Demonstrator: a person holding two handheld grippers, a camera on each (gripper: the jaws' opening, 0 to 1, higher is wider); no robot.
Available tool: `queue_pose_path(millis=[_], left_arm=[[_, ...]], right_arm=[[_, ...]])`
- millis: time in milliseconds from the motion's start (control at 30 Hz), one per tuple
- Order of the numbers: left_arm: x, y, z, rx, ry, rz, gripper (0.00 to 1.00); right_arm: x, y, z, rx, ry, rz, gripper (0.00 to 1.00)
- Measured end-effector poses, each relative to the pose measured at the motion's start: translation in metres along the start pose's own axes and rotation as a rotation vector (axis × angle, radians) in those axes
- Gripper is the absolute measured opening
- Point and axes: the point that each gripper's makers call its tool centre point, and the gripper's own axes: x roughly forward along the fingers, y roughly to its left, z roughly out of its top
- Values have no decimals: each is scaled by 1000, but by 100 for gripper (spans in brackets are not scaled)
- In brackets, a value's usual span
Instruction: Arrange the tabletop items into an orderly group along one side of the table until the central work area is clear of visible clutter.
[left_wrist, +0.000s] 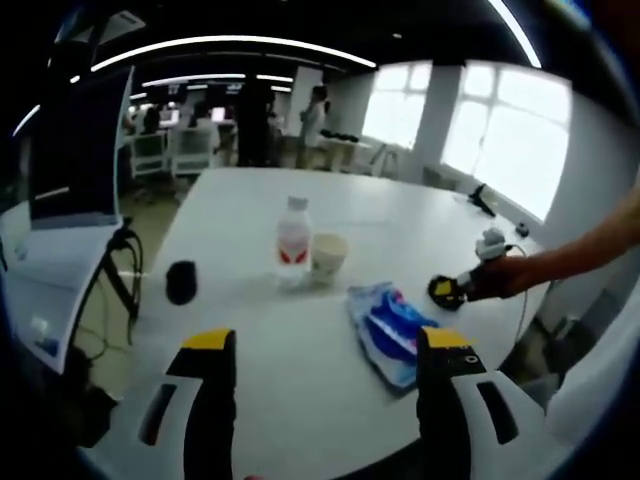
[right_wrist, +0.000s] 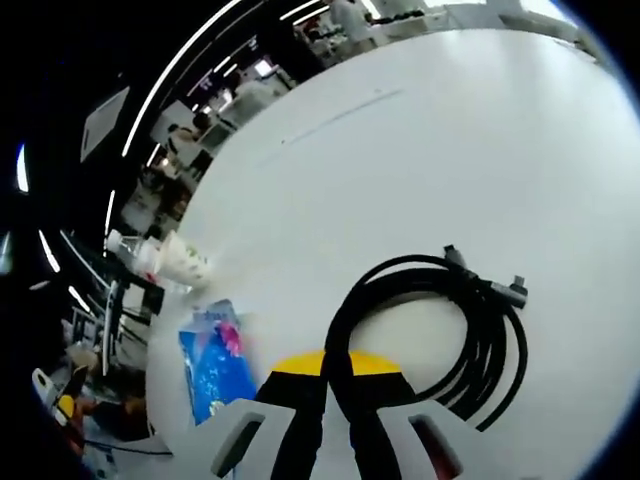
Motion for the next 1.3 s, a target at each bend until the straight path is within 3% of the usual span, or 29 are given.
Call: queue_pose_path(millis=[867,1300], left_arm=[[2,-2,-3,21,10,0,74],[2,-4,-4,26,3,-6,74]], right_arm=[[8,-8,-2,-29,-26,28,9],[-6,0,-2,-20,-36,41,16]])
